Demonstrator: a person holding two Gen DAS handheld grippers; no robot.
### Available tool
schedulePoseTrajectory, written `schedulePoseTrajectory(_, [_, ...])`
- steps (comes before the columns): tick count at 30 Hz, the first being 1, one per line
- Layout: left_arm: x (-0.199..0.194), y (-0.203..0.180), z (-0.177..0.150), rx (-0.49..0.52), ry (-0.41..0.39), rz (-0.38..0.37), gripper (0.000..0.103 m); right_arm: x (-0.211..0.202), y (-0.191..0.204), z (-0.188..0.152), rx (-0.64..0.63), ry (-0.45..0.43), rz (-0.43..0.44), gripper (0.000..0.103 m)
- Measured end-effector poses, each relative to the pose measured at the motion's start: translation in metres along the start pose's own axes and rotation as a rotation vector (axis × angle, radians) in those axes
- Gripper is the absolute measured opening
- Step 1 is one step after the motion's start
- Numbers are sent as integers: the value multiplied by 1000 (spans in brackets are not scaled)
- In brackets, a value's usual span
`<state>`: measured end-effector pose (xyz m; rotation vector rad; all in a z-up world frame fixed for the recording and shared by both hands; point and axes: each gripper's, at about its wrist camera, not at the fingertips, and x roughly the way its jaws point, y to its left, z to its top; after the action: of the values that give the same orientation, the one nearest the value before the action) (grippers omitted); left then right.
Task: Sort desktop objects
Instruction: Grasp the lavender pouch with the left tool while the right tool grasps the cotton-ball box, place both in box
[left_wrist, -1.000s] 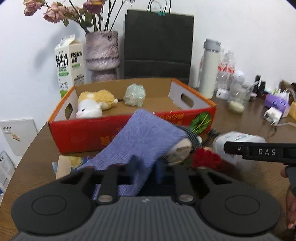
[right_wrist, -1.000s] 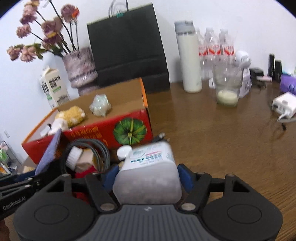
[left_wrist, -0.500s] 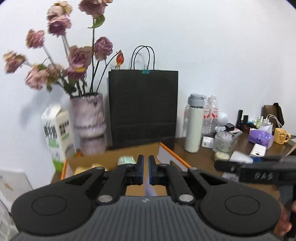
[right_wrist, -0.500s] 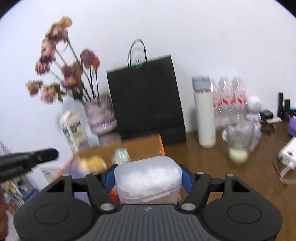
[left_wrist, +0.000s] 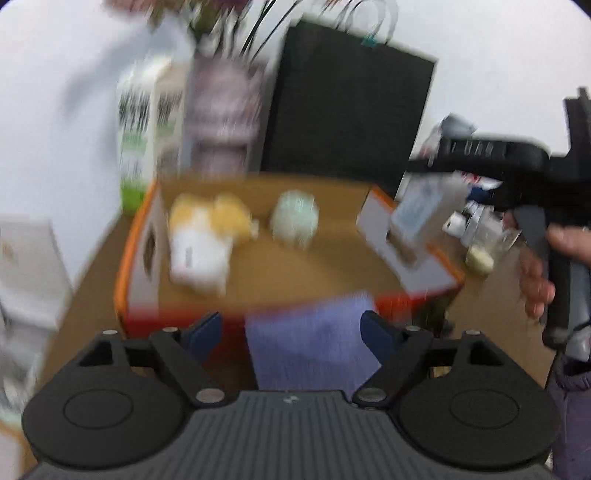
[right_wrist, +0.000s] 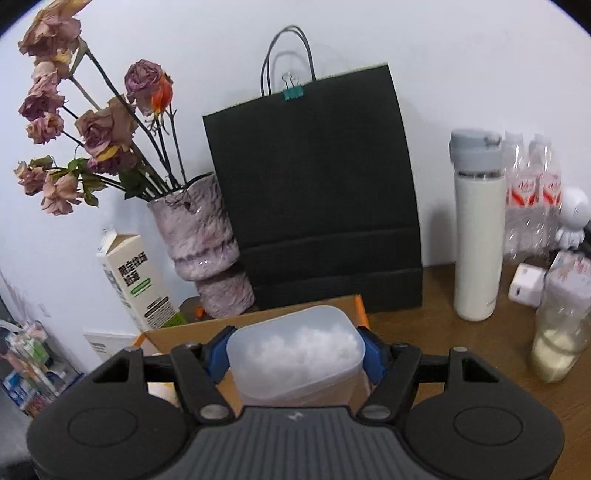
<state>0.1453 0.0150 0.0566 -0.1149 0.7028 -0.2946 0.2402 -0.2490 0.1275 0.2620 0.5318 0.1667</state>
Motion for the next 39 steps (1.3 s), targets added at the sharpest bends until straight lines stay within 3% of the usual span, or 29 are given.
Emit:
schedulePoseTrajectory(2, [14, 2, -8, -34, 35, 19, 83, 6, 2, -5, -4, 18, 5, 68])
schedulePoseTrajectory(4, [24, 6, -10, -81, 58, 44, 67, 8, 5, -8, -8, 28, 11, 68])
schedulePoseTrajectory(5, [24, 9, -10, -110, 55, 36, 31, 6, 4, -10, -5, 26, 13, 68])
schedulePoseTrajectory(6, [21, 12, -10, -136, 50, 23, 1, 3, 3, -10, -4, 23, 12, 68])
schedulePoseTrajectory(9, [2, 14, -5, -164, -31, -42, 1, -2, 2, -6, -15, 4, -1, 68])
schedulePoseTrajectory(14, [-20, 0, 23, -130, -134, -71, 1, -2, -1, 7, -7, -18, -5, 68])
schedulePoseTrajectory(17, [-20, -7, 31, -23, -94, -68, 4, -2, -3, 8, -6, -13, -12, 68])
schedulePoseTrajectory(19, [-12, -4, 20, 27, -40, -114, 31, -3, -5, 3, -8, -8, -1, 68])
schedulePoseTrajectory(20, [-2, -1, 13, 24, -11, -124, 74, -1, -7, 0, -1, -2, 3, 68])
schedulePoseTrajectory(21, [7, 0, 6, 23, 8, -126, 92, 2, -8, -2, 11, 7, 3, 68])
schedulePoseTrajectory(22, [17, 0, 2, 27, 25, -108, 88, 5, -8, -4, 21, 21, 0, 68])
schedulePoseTrajectory(24, [34, -3, -4, 46, 81, -17, 66, 8, -5, -9, 12, 37, 8, 68])
schedulePoseTrajectory(25, [38, -4, -5, 51, 80, -15, 60, 8, -3, -11, 6, 37, 15, 68])
schedulePoseTrajectory(26, [41, -3, -6, 42, 80, -36, 32, 7, -1, -12, 3, 37, 21, 68])
schedulePoseTrajectory(27, [43, -1, -6, 16, 93, -58, 16, 5, 0, -14, 1, 33, 27, 68])
schedulePoseTrajectory(31, [31, 11, -10, -70, 58, -109, 6, 1, 1, -16, -2, 29, 33, 68])
schedulePoseTrajectory(33, [20, 17, -12, -124, 38, -151, 6, -1, -1, -18, 6, 28, 32, 68])
schedulePoseTrajectory(39, [-15, 14, -18, -158, -54, -157, 5, -9, -8, -19, 30, 9, 32, 68])
